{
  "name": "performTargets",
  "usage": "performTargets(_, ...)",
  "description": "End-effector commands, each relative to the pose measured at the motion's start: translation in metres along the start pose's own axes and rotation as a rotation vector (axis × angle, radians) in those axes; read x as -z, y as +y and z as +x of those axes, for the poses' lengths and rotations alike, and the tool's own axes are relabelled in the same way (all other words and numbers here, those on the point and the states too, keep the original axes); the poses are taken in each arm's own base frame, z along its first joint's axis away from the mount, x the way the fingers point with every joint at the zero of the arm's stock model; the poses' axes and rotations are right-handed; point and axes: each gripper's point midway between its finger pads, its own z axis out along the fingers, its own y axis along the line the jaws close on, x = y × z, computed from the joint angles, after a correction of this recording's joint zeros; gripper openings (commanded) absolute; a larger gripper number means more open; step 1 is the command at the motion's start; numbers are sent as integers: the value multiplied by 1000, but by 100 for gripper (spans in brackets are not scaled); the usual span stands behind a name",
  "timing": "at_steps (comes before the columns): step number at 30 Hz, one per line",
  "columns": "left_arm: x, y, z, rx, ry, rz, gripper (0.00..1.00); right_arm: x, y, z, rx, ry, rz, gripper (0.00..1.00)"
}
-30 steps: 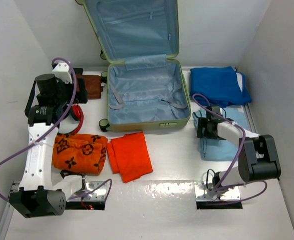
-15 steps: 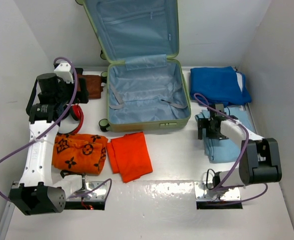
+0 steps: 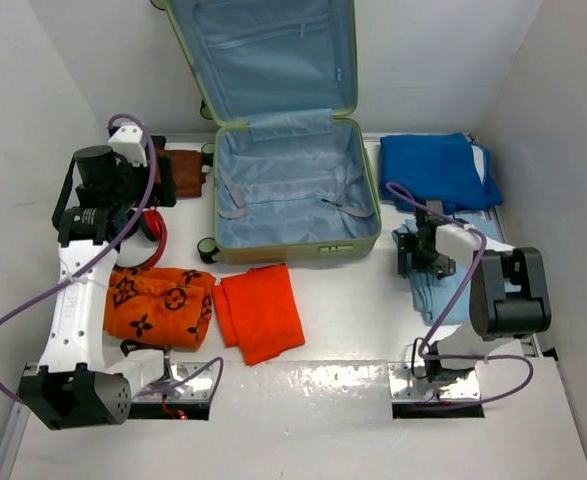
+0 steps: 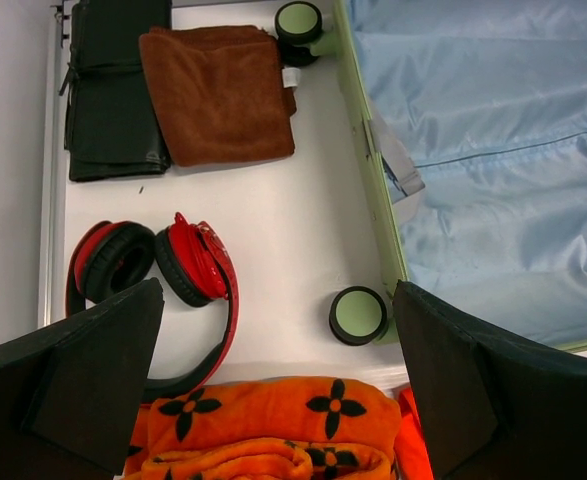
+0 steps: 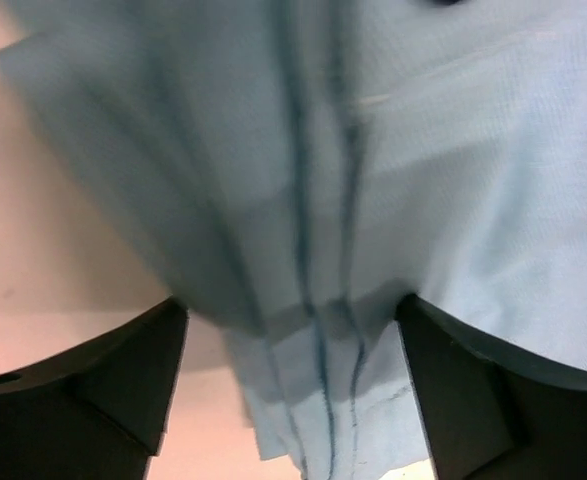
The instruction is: Pack the luggage
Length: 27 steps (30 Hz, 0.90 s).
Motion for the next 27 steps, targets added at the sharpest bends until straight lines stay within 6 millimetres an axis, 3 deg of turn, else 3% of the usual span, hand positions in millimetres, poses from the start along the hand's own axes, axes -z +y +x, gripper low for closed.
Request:
performTargets(1, 8, -1, -24, -23, -68, -4, 100, -16, -25, 15, -31, 73, 84, 83)
performTargets(2, 8, -1, -24, -23, -68, -4, 100, -18, -22, 17, -33, 87, 57, 66)
performTargets(4, 8, -1, -24, -23, -68, -4, 100, -20, -22, 26, -23, 143, 46, 45)
performTargets(5, 8, -1, -24, -23, -68, -4, 100, -24, -21, 31, -22, 174, 40, 15)
performTargets(6, 9, -1, -28, -24, -77, -5, 100, -23, -21, 29, -26, 182, 34, 3)
performTargets(9, 9, -1, -28, -24, -77, -5, 100, -26, -16, 39, -35, 242, -12, 0)
performTargets(12, 12, -1, -27, -33, -77, -5, 100, -18, 1, 31, -39, 212, -137, 0)
performTargets(13, 12, -1, -27, -33, -77, -5, 100, -7, 5, 23, -59, 188, -193, 0)
performTargets(15, 14, -2, -26, -33, -79, -5, 100, 16, 25, -10, -77, 109, -363, 0)
performTargets(16, 13, -3, -22, -33, -70, 4, 100, 26, 24, -10, -94, 126, -384, 0)
performTargets(17, 13, -3, -22, -33, -70, 4, 100, 49, 32, -39, -120, 47, -486, 0)
performTargets(18, 11, -3, -18, -31, -61, 5, 100, 59, 30, -44, -135, 40, -508, 0)
performTargets(19, 11, -5, -18, -32, -62, 16, 100, 81, 25, -77, -147, -41, -526, 0)
performTargets(21, 12, -5, -16, -31, -60, 16, 100, 109, 32, -95, -158, -88, -614, 0)
performTargets(22, 11, -5, -12, -30, -51, 16, 100, 131, 28, -123, -149, -168, -626, 0)
performTargets(27, 8, -4, -6, -29, -41, 8, 100, 185, 54, -155, -113, -260, -739, 0)
